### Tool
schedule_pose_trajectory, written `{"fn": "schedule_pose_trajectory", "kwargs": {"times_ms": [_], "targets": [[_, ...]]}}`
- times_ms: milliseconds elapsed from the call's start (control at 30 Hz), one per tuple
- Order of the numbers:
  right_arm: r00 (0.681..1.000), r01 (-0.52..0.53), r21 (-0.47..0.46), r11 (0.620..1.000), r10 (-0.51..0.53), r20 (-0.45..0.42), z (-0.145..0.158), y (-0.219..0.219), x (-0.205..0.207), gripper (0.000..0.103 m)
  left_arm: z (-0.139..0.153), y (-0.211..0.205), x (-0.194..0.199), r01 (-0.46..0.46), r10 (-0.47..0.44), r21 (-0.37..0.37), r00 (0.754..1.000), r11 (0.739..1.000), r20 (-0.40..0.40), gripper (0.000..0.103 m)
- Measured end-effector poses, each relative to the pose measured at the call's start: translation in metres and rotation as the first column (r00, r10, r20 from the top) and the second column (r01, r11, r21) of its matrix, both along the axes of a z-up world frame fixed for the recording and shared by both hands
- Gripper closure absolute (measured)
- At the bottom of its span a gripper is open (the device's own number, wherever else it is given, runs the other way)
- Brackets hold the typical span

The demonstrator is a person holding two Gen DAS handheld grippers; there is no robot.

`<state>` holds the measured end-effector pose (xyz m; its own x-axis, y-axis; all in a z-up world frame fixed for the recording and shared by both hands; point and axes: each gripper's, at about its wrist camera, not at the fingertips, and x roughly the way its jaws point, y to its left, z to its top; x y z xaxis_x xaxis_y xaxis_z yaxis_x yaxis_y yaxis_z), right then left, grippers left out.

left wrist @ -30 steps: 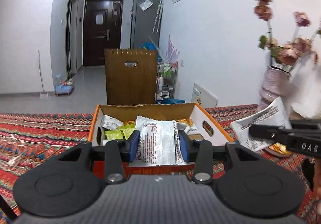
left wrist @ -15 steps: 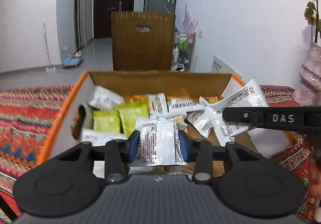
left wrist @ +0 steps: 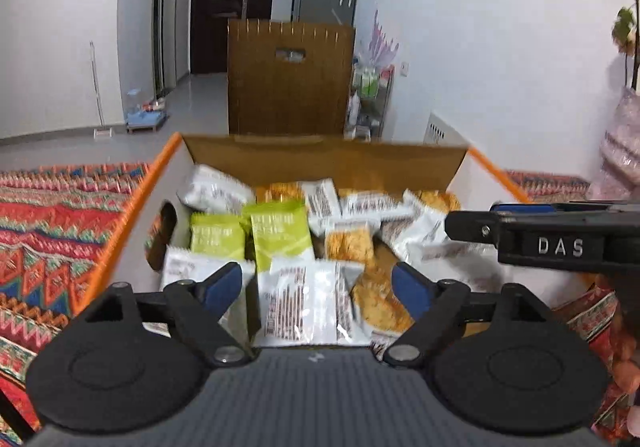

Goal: Organize snacks
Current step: 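Carry both white sachets over the orange box and open both tools, then move both open tools back to the pink packets and chip bag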

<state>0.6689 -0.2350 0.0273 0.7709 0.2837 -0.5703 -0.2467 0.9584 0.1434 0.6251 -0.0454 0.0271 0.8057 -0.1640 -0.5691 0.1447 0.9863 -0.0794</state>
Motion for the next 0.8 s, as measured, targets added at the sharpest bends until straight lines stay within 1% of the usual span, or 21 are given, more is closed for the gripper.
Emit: {"fn": "schedule_pose_trajectory", "kwargs": {"times_ms": [33, 100, 200, 233, 333, 400, 500, 567, 667, 733, 800], "targets": [[1.000, 0.010, -0.017, 1.000, -0.009, 0.024, 0.006, 0.000, -0.007, 0.048, 0.006, 0.001, -0.004, 0.004, -0.004, -0.009, 1.000, 1.000, 0.010, 0.017], [0.998, 0.021, -0.026, 0.999, -0.020, 0.058, 0.020, -0.004, -0.018, 0.044, 0.019, 0.003, -0.016, 0.006, -0.005, -0.025, 1.000, 1.000, 0.026, 0.016], [0.996, 0.021, -0.020, 1.000, -0.019, 0.091, 0.038, -0.009, -0.043, 0.040, 0.039, 0.004, -0.043, 0.024, -0.023, -0.013, 0.999, 1.000, 0.045, 0.016], [0.995, 0.012, -0.024, 1.000, -0.010, 0.096, 0.044, -0.010, -0.053, 0.040, 0.045, 0.004, -0.054, 0.029, -0.028, -0.011, 0.998, 1.000, 0.055, 0.014], [0.992, -0.004, -0.048, 0.999, 0.010, 0.124, 0.063, -0.014, -0.087, 0.036, 0.066, 0.009, -0.094, 0.049, -0.048, -0.008, 0.995, 0.999, 0.087, 0.008], [0.989, 0.000, -0.060, 0.998, 0.009, 0.146, 0.075, -0.019, -0.114, 0.027, 0.079, 0.012, -0.125, 0.060, -0.059, 0.000, 0.992, 0.998, 0.111, 0.006], [0.985, 0.003, -0.082, 0.997, 0.011, 0.173, 0.091, -0.027, -0.158, 0.023, 0.093, 0.017, -0.176, 0.073, -0.074, 0.012, 0.987, 0.997, 0.142, 0.003], [0.984, 0.001, -0.108, 0.994, 0.018, 0.178, 0.096, -0.030, -0.191, 0.019, 0.099, 0.020, -0.211, 0.082, -0.084, 0.021, 0.985, 0.996, 0.152, 0.001], [0.982, -0.015, -0.141, 0.990, 0.041, 0.187, 0.098, -0.032, -0.242, 0.015, 0.099, 0.024, -0.265, 0.084, -0.087, 0.027, 0.982, 0.996, 0.169, 0.000], [0.980, -0.023, -0.158, 0.987, 0.054, 0.193, 0.093, -0.033, -0.279, 0.014, 0.094, 0.026, -0.298, 0.083, -0.087, 0.027, 0.981, 0.996, 0.176, 0.000], [0.981, -0.033, -0.168, 0.985, 0.064, 0.183, 0.084, -0.032, -0.312, 0.012, 0.085, 0.029, -0.330, 0.071, -0.074, 0.024, 0.983, 0.997, 0.166, 0.000]]}}
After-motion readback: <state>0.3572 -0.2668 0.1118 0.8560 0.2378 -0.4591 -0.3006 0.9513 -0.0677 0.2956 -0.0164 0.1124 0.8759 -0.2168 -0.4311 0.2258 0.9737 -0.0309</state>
